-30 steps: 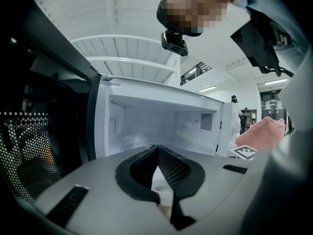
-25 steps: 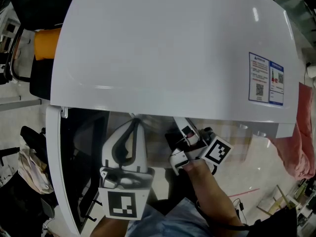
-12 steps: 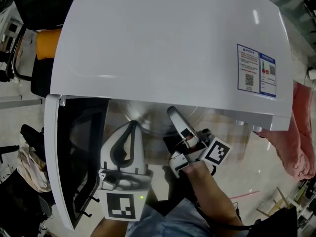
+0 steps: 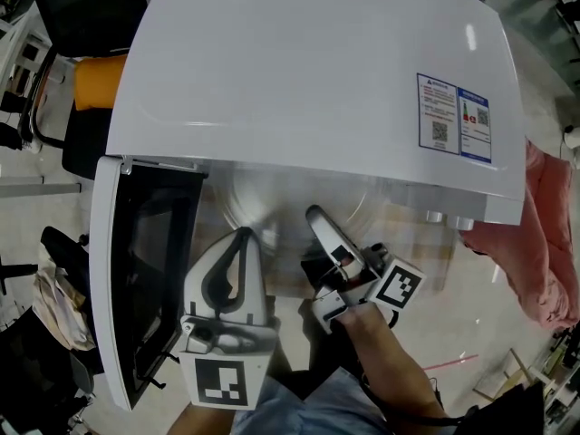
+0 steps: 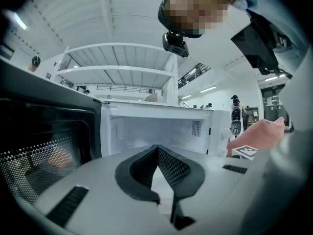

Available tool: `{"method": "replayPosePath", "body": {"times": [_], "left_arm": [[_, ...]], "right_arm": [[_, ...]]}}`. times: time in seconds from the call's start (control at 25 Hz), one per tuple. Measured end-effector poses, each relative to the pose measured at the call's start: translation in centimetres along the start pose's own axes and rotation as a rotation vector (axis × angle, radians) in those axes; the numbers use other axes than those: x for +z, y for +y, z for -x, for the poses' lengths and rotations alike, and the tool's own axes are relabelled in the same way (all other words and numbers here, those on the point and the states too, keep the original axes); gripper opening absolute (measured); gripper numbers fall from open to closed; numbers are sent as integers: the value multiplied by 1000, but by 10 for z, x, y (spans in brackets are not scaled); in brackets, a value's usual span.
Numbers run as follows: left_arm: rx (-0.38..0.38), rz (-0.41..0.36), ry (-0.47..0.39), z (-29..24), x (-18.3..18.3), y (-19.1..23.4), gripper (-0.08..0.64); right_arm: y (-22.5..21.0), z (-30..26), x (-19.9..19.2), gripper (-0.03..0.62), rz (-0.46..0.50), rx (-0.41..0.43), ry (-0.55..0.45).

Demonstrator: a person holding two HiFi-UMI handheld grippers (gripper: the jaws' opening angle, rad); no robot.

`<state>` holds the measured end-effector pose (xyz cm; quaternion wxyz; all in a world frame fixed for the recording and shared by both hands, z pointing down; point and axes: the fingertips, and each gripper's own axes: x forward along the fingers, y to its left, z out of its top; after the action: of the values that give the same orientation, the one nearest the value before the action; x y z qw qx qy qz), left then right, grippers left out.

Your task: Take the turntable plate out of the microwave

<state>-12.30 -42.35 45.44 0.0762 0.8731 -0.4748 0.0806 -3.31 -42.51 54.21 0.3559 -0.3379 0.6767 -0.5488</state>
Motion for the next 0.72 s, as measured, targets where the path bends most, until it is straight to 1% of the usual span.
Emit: {"method": "replayPosePath", "body": {"times": [0.48,0.72], "left_arm": [[11,4,-15,40,10,-32,6],[29,-6,-22,60,15,-44,6]], "right_arm": [[24,44,-29,38,4,-11,73],[36,67,-44,40,-1,2,115]]}}
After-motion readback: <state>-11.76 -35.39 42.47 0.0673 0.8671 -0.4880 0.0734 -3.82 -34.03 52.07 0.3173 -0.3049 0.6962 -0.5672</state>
